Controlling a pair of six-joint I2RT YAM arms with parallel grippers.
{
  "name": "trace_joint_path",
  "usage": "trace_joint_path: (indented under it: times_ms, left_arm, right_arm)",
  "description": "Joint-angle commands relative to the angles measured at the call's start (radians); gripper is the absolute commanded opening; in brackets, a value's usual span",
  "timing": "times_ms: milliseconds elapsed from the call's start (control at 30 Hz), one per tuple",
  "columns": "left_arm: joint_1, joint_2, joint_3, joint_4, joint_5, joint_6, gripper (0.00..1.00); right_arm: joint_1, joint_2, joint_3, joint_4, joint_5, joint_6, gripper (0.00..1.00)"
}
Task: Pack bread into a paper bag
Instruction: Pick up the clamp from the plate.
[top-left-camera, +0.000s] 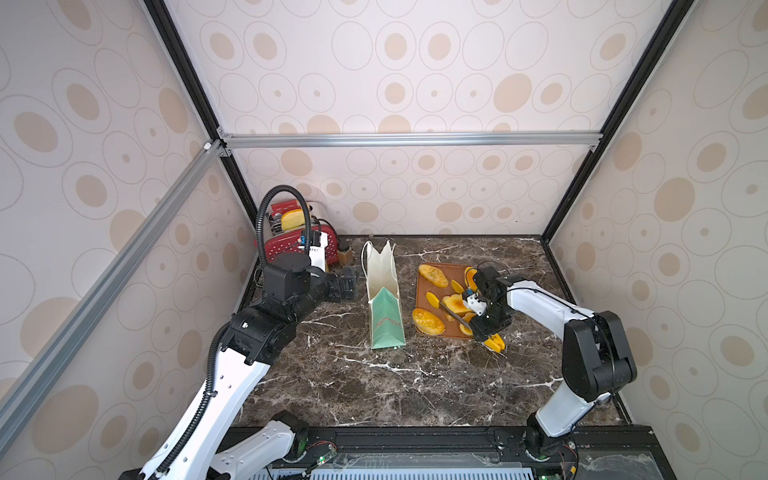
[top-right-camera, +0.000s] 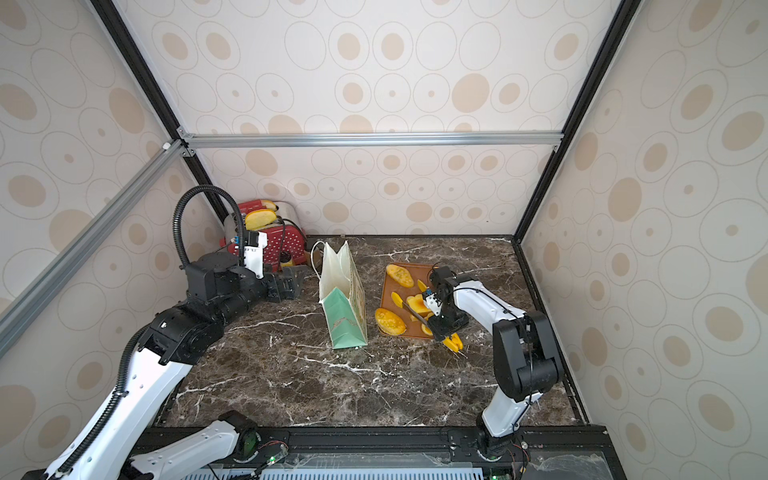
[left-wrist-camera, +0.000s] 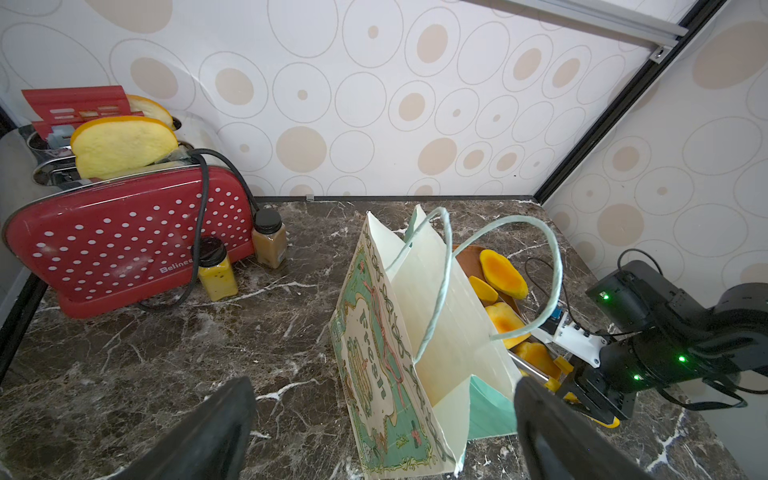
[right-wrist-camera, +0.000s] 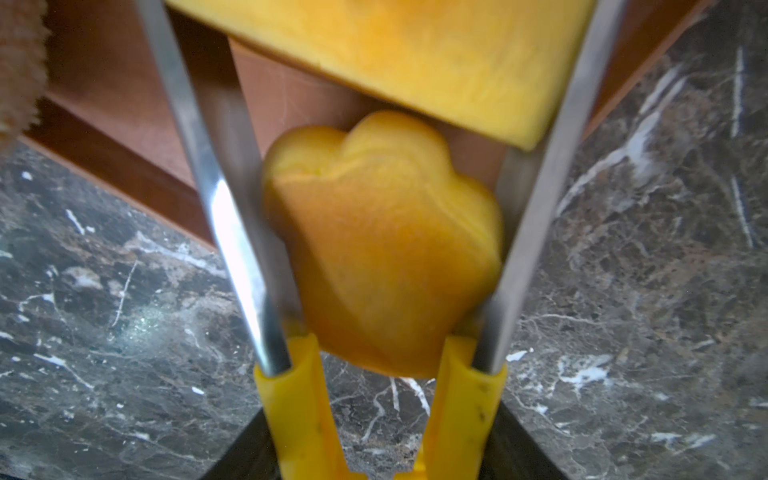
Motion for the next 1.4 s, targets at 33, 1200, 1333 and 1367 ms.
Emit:
trace_joint_path:
  times_ms: [33,1200,1333,1367]
  left_arm:
    - [-0.008,0.001,0.023,-0.009,-0.008,-0.014,0.99]
    - [-0.007,0.009,0.065,-0.027,-0.021,-0.010,0.99]
    - [-0.009,0.009,0.068,-0.028,-0.023,-0.010,0.99]
    - [-0.007,0.010,0.069,-0.027,-0.021,-0.010,0.99]
  right_arm:
    - [0.005,-0.084,0.056,-0.053,-0.024,0.034,0.59]
    - [0.005,-0.175,0.079,-0.059,-0.066,0.088,0.72]
    - [0.004,-0.195,0.086,-0.048,-0.065,0.093,0.68]
    - [0.004,-0.203,0.089,-0.044,-0.059,0.100,0.67]
